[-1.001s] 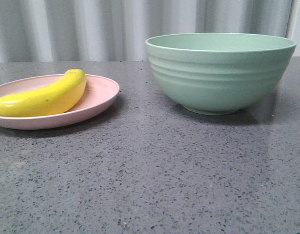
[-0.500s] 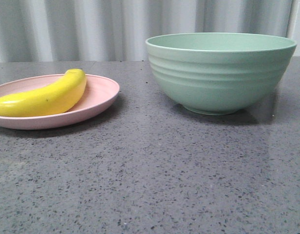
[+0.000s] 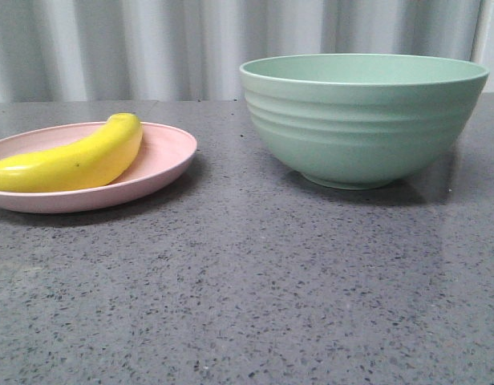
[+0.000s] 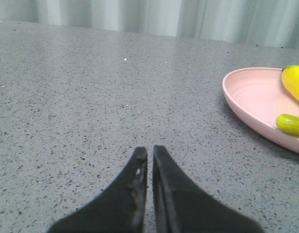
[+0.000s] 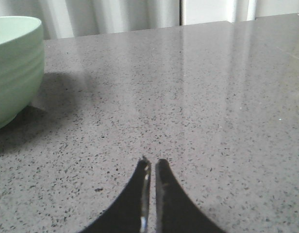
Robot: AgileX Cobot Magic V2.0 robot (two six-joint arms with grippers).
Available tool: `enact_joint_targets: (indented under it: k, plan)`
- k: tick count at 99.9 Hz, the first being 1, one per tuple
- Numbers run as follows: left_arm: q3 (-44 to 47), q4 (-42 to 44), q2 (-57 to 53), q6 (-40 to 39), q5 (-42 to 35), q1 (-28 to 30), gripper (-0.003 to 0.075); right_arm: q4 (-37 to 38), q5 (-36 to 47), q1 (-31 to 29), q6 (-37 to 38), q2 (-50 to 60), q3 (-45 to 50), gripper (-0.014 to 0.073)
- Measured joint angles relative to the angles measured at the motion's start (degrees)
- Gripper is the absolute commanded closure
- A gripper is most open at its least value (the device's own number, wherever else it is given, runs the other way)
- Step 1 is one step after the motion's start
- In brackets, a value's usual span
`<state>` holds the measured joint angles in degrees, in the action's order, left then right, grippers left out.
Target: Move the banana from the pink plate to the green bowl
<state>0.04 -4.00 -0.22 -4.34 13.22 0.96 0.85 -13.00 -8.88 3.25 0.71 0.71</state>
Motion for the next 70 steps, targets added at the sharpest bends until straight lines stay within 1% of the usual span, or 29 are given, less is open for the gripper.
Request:
enact_joint_targets:
  k: [18, 25, 32, 45, 59, 70]
  plan:
    - [0.00, 0.00, 0.00, 0.00, 0.00, 0.00, 0.0738, 0.00, 0.72, 0.00, -0.89, -0.30, 0.00, 0.0662]
    - [0.00, 0.00, 0.00, 0.00, 0.00, 0.00, 0.0738, 0.00, 1.28, 1.28, -1.77, -1.46, 0.00, 0.0651]
    - [0.00, 0.00, 0.00, 0.00, -0.13, 0.00, 0.0738, 0.00, 1.42, 3.69, -3.25, -3.02, 0.00, 0.0637]
    - [0.00, 0.00, 0.00, 0.00, -0.45, 0.00, 0.0738, 0.00, 1.85, 10.47, -6.13, -6.71, 0.00, 0.0636]
    - [0.00, -0.45, 0.00, 0.00, -4.44, 0.00, 0.0739, 0.00, 2.46, 17.25, -6.91, -9.49, 0.00, 0.0636]
    - [-0.11, -0.97, 0.00, 0.00, -5.19, 0.00, 0.0739, 0.00, 2.49, 21.12, -6.91, -10.87, -0.28, 0.0636]
